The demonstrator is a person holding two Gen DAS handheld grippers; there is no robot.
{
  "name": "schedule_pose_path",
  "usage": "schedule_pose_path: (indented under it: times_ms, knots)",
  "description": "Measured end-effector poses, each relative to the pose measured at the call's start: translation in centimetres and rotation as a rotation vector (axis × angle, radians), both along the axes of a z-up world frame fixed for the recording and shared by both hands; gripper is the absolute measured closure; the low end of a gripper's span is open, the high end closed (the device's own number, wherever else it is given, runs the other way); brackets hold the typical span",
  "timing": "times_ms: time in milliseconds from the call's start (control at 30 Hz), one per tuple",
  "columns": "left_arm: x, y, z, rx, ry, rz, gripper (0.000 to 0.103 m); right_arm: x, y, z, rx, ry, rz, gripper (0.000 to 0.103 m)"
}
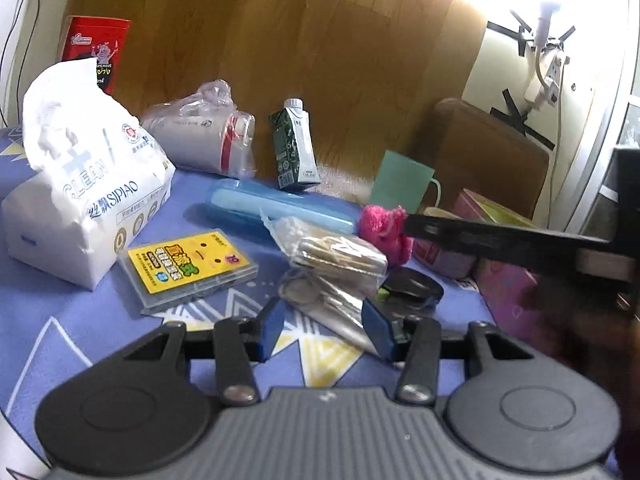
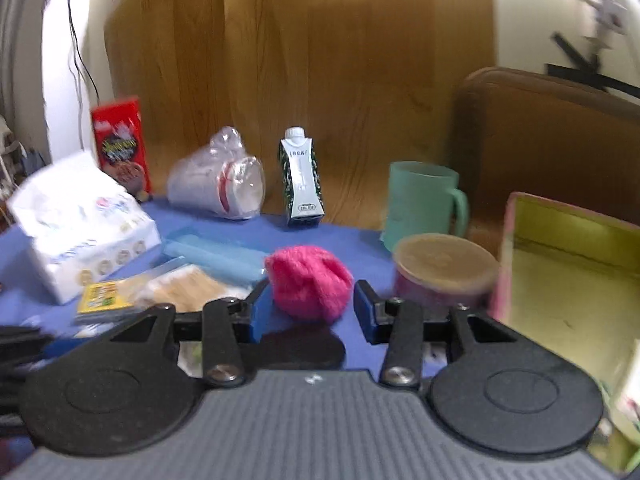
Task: Organize soft objects
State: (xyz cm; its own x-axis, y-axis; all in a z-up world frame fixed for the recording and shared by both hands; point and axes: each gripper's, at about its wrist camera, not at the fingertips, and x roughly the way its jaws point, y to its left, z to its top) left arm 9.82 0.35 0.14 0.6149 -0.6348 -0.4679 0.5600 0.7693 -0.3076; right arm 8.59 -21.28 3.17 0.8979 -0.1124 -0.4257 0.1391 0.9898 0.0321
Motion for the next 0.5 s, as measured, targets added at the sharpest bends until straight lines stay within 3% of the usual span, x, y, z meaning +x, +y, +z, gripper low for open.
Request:
schedule_pose_path:
  times_ms: [133,167,200,367,500]
  knots:
    - [-0.3,0.0,0.0,-0.014,-0.003,-0.022,0.059,2.5,0.5,-0.2,-0.027,0.032,0.011,0.055]
    - [-0.3,0.1,0.0,-0.019,-0.002,-0.024,0.059,2.8,0.6,-0.3,-0.041,0.05,0.012,0.077]
    - [-0.2,0.2,0.0,-0.023,0.002,-0.024,0.059,2.9,0.7,-0.3,-0.059,0.063,0.002,0.086]
    - [-0.1,0.5,0.0,-0.046,0.019,-0.027,0.058,-0.4,1.0,2.0,-0.067,-0.024,-0.014,0.09]
    - [0.1,1.2,-0.1,-0.086,0.052,-0.051,0.056,-7.5,2.5,4.4,-0.117,-0.109,0.048,0.09]
